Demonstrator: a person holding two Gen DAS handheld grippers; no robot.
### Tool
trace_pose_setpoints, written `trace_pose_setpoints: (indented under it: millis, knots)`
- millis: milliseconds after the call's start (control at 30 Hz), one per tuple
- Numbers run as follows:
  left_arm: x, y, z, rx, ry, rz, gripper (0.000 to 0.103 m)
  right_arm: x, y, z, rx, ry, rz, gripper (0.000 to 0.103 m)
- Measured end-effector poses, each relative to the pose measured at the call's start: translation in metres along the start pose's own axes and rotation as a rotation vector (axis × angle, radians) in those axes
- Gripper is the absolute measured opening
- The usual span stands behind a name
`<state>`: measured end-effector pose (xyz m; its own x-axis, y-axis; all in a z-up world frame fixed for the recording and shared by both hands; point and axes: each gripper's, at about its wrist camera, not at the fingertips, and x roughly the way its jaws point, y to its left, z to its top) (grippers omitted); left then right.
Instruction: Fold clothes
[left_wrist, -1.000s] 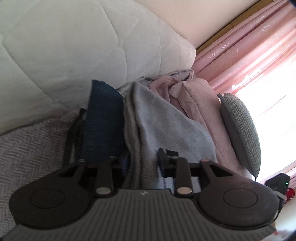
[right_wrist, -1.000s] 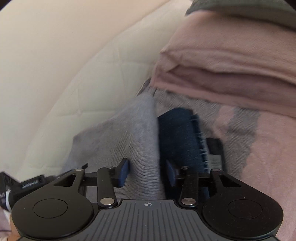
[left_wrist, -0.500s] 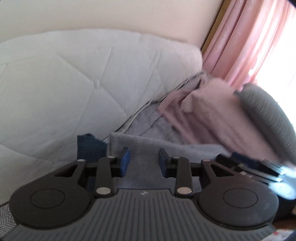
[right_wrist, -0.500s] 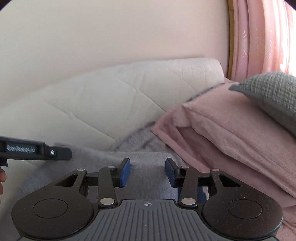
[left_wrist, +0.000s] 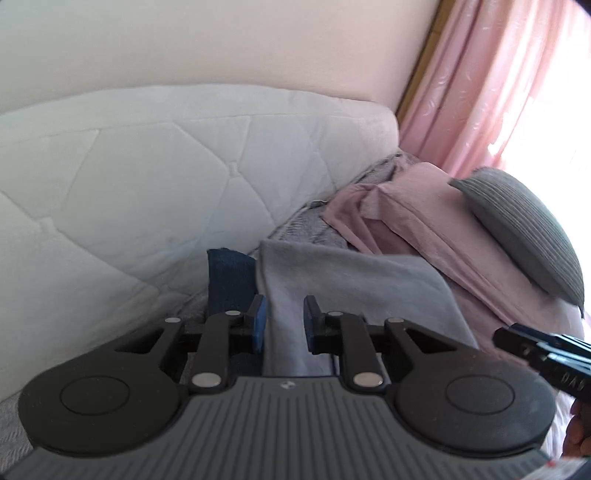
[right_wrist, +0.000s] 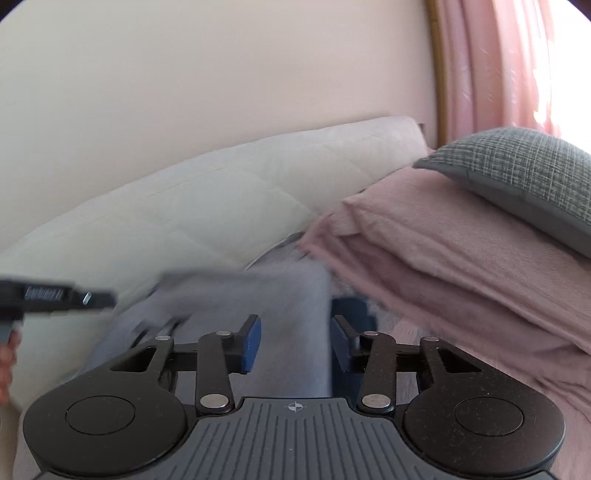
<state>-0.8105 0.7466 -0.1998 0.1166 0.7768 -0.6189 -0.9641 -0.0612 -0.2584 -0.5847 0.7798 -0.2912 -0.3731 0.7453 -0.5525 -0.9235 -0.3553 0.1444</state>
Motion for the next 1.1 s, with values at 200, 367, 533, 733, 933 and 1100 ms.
trace_pose_setpoints:
  millis: [200,367,533,733,933,1100]
  knots:
    - [-0.007,-0.016,-0.036,0.014,0.143,0.061,0.017,0.007,0.019,-0.035,-0.069,0.164,-0.010,0.038]
    - [-0.029,-0.030,-0.022,0.024,0.195,0.122,0.026,-0.009,0.024,-0.014,-0.039,0.229,-0.006,0.039]
    - [-0.096,-0.056,-0.012,0.069,0.202,0.156,0.041,-0.068,0.038,0.000,0.032,0.219,0.011,0.055]
    - [-0.187,-0.091,-0.017,0.125,0.190,0.145,0.056,-0.152,0.048,0.011,0.075,0.208,0.063,0.063]
    - [-0.264,-0.119,-0.039,0.131,0.199,0.159,0.063,-0.239,0.059,0.015,0.097,0.208,0.114,0.064]
    - [-0.312,-0.134,-0.058,0.113,0.187,0.156,0.065,-0.291,0.065,0.007,0.084,0.206,0.121,0.064]
